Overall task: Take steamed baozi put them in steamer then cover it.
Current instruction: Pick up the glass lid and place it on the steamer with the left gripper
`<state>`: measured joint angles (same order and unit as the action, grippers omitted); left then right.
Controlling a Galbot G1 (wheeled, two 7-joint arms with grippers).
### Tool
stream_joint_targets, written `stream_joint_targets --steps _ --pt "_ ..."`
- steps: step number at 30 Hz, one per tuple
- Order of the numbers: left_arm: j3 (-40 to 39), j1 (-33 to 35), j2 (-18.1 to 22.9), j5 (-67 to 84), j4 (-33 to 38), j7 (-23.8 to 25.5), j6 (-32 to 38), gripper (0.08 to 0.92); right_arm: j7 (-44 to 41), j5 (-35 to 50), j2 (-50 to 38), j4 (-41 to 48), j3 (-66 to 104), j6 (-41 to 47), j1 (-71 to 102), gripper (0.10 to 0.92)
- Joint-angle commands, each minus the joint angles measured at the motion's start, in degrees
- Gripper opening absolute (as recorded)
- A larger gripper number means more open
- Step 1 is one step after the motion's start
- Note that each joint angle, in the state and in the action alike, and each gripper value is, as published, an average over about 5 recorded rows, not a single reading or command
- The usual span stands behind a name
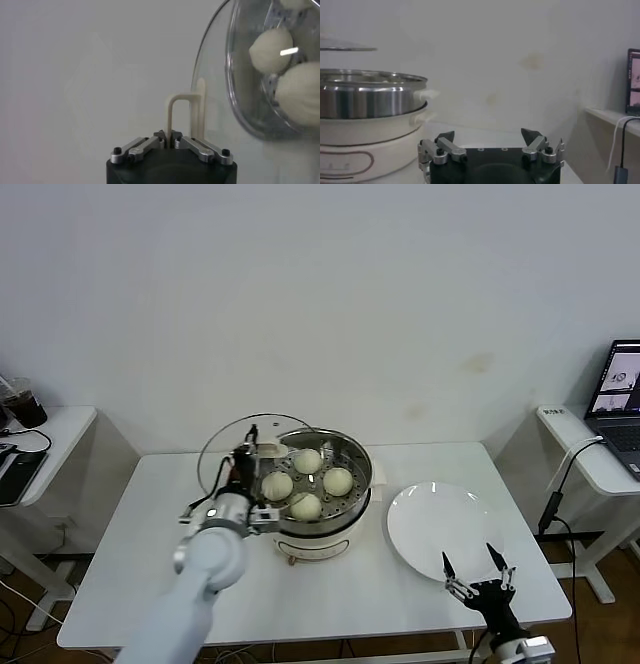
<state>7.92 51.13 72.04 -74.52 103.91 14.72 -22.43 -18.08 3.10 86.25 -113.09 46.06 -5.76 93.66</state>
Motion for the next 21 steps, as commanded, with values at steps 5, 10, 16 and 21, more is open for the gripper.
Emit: stream_joint_targets --steps 5,10,16,21 --pt "-4.8 -4.3 11.6 -10.0 -8.0 7.5 -3.4 0.14 -0.2 -2.0 0.3 1.3 -0.9 0.0 -0.3 0.823" --pt "-5.5 -5.1 12.7 -9.0 -8.6 7.9 -4.3 0.14 -0.2 -2.1 0.4 1.7 -1.1 -0.1 -0.2 0.823" --pt "-5.9 -5.8 13.5 -9.2 -9.4 8.0 -4.3 0.14 -0.3 -2.3 0.7 1.8 -1.6 -0.2 -0.1 0.823" --pt "-6.2 -5.5 14.3 -10.1 -9.7 7.7 -4.2 0.14 -0.4 -2.2 0.7 2.0 -1.8 -0.3 -0.1 0.823"
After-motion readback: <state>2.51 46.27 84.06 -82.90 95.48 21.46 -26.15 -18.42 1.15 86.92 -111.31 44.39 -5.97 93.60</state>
